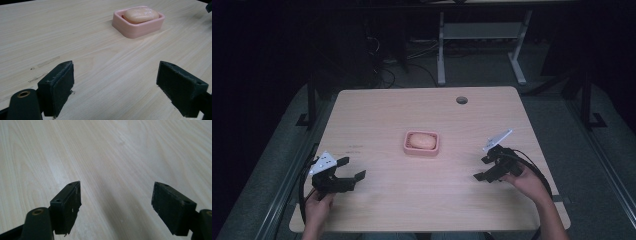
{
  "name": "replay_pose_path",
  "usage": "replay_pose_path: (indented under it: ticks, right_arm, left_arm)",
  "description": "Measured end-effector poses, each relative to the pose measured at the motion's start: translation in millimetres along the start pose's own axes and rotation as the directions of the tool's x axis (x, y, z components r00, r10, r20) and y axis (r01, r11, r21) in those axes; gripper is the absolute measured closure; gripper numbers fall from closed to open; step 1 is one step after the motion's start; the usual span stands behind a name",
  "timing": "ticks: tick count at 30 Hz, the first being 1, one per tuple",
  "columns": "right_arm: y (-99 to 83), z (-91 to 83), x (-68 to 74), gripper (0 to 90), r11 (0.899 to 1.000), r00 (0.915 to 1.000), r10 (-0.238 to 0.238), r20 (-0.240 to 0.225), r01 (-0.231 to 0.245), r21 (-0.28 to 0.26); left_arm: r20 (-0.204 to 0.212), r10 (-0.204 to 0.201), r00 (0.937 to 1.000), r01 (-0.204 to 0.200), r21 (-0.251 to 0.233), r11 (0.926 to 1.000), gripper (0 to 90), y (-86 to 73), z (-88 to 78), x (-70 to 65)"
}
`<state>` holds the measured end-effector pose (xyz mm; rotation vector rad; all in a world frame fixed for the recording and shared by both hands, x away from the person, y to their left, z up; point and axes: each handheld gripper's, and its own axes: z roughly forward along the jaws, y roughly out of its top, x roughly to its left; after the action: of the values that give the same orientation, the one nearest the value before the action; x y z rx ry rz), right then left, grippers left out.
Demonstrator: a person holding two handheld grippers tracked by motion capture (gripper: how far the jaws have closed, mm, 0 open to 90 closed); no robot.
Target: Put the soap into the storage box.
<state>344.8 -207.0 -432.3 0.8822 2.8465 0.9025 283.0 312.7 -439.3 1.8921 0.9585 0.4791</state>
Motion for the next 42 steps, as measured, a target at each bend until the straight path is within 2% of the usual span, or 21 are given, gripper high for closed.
replay_pose_path:
  ticks: [14,18,24,30,35,38,42]
  right_arm:
    - [-29.4,-5.6,8.3,23.3,0.999,0.9996,0.022,0.018,-0.022,-0.033]
    - [-37.6,-6.4,12.5,23.3,0.998,0.9989,0.044,0.015,-0.044,-0.045]
    - [-51.0,-6.5,19.3,23.3,0.997,0.9984,0.055,0.016,-0.054,-0.064]
    - [-59.0,-8.3,23.8,23.3,0.995,0.9985,0.05,0.022,-0.048,-0.087]
    - [-65.8,-9.0,28.4,23.2,0.994,0.9982,0.054,0.025,-0.051,-0.101]
    - [-70.2,-9.3,32.1,22.5,0.99,0.9971,0.071,0.025,-0.068,-0.121]
    - [-72.0,-9.7,38.4,22.0,0.99,0.9965,0.071,0.044,-0.065,-0.128]
  left_arm:
    - [0.005,0.013,0.9999,-0.013,0.013,0.9998,14.3,0.0,3.5,-0.9]
    - [0.01,0.012,0.9999,-0.012,0.015,0.9998,14.3,-0.3,6.0,-2.0]
    - [0.018,0.035,0.9992,-0.035,0.019,0.9992,14.3,-0.3,5.7,-3.8]
    - [0.016,0.025,0.9996,-0.025,0.023,0.9994,14.3,-0.7,7.1,-3.5]
    - [0.016,0.037,0.9992,-0.037,0.029,0.9989,14.3,-0.6,8.0,-4.0]
    - [0.018,0.033,0.9993,-0.034,0.03,0.999,14.3,-0.6,9.3,-4.4]
    - [0.019,0.039,0.999,-0.04,0.037,0.9985,14.3,0.0,10.8,-4.5]
